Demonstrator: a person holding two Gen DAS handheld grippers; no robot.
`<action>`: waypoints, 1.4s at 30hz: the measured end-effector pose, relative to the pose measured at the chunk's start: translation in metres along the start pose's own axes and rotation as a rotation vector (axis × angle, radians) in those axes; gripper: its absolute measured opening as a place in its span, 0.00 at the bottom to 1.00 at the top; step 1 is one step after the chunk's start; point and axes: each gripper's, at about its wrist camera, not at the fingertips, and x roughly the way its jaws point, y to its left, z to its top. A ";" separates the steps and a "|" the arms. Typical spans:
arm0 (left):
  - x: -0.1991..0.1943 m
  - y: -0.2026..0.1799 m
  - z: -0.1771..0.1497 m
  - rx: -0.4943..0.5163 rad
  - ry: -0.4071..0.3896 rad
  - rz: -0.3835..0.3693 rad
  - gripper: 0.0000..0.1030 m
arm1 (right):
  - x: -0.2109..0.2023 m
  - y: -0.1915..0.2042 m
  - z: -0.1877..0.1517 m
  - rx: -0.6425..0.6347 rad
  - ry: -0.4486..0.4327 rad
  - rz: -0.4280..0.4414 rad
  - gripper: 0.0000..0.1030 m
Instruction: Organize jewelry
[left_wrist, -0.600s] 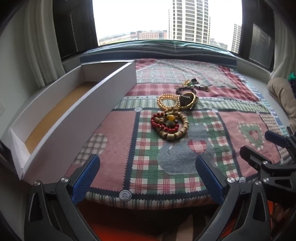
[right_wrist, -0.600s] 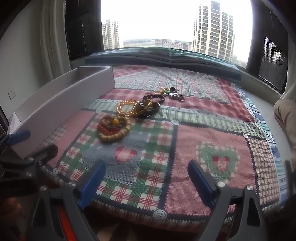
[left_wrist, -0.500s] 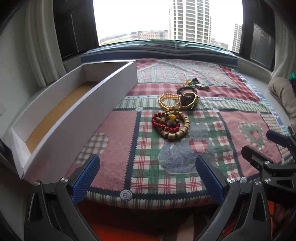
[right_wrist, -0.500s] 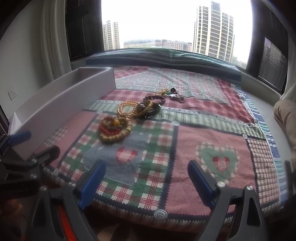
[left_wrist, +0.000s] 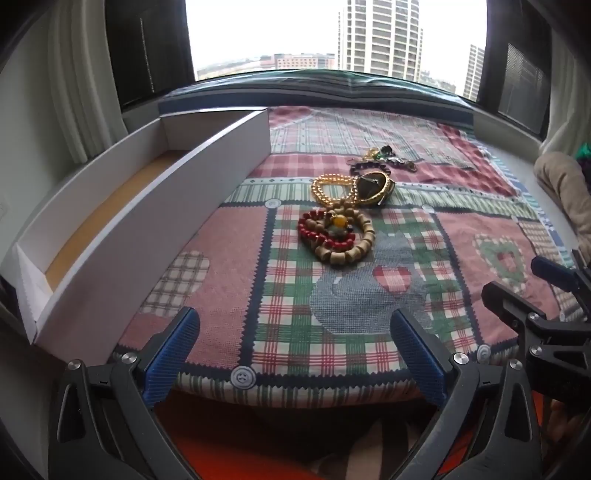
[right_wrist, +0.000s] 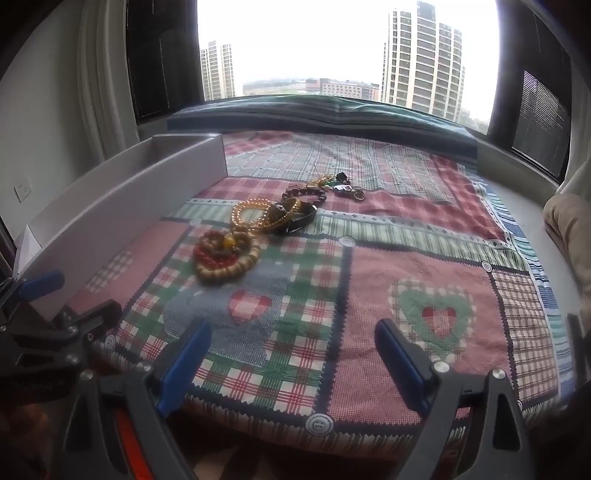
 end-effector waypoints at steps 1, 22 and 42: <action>0.000 0.000 0.000 0.001 0.002 -0.002 0.99 | 0.001 0.000 -0.001 0.000 0.004 0.000 0.89; 0.001 -0.001 -0.003 -0.004 0.016 -0.018 0.99 | 0.000 -0.002 -0.004 0.010 0.009 0.005 0.89; 0.006 -0.003 -0.007 0.001 0.032 -0.010 0.99 | -0.002 -0.005 -0.005 0.011 0.006 -0.016 0.89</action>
